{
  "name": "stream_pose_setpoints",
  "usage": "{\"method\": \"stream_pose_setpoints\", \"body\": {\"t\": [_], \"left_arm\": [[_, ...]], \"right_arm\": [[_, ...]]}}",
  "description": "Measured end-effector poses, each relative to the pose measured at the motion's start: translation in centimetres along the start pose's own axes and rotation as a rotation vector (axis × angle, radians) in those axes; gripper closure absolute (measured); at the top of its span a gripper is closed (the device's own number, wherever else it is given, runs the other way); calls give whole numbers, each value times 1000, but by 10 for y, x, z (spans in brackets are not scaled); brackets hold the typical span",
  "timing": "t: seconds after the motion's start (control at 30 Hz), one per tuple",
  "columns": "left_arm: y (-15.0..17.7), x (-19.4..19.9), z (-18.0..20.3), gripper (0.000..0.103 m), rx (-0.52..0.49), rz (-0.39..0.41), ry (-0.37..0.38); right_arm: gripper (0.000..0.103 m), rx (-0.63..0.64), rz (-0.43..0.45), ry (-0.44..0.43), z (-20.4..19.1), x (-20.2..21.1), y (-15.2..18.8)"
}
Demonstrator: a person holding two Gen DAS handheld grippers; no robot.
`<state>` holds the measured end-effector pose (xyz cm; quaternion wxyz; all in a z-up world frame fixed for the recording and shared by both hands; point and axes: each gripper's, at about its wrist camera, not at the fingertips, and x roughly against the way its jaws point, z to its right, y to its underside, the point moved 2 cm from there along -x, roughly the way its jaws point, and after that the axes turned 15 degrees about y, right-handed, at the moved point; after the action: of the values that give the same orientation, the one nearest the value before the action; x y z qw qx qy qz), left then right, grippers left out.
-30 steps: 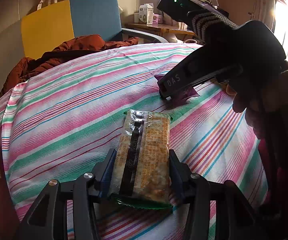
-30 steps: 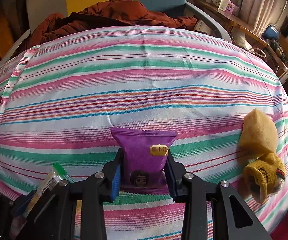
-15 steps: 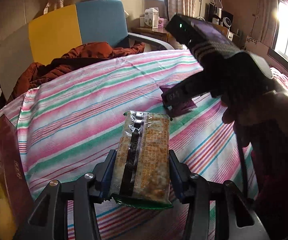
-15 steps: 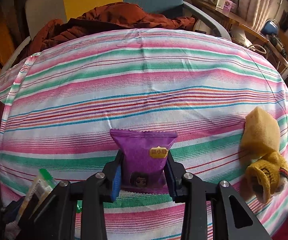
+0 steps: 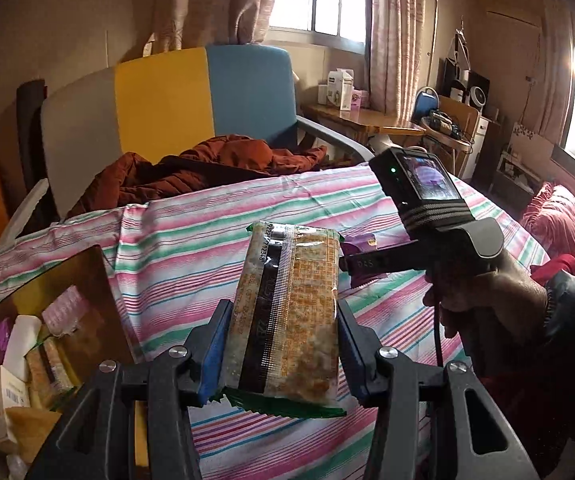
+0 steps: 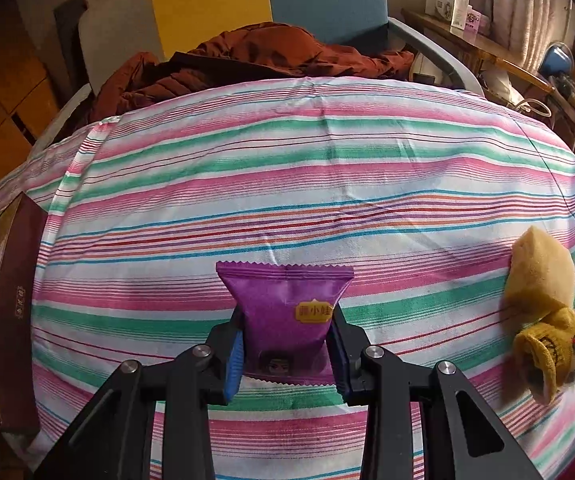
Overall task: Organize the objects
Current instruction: 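Lift both held items and carry them toward the gold tray, then lower the granola bar and purple packet into the tray and open both tools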
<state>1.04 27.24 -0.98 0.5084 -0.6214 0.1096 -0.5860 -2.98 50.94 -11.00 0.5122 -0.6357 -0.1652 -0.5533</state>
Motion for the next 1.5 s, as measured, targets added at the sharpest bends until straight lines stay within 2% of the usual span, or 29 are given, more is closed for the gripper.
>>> {"method": "stream_pose_setpoints", "body": {"t": [0.2,0.57,0.8,1.1,1.23,1.3,1.5], "left_arm": [[3,26,-27,53,61,32,-61],[18,63,-75,53,190,78,-117],[43,99,-117,53,297,120,-166],[92,171,-183,53,481,217,-283],[111,186,-196,53,537,225,-278],[114,183,-196,53,547,225,-240],[108,166,-199,53,579,211,-175]], "right_arm": [[67,41,22,-67,-25,18,4],[67,77,95,-200,-81,77,10],[67,129,147,-302,-131,119,18],[67,236,169,-395,-199,150,32],[67,272,166,-416,-224,153,31],[67,284,167,-424,-236,154,31],[66,318,155,-428,-267,152,30]]}}
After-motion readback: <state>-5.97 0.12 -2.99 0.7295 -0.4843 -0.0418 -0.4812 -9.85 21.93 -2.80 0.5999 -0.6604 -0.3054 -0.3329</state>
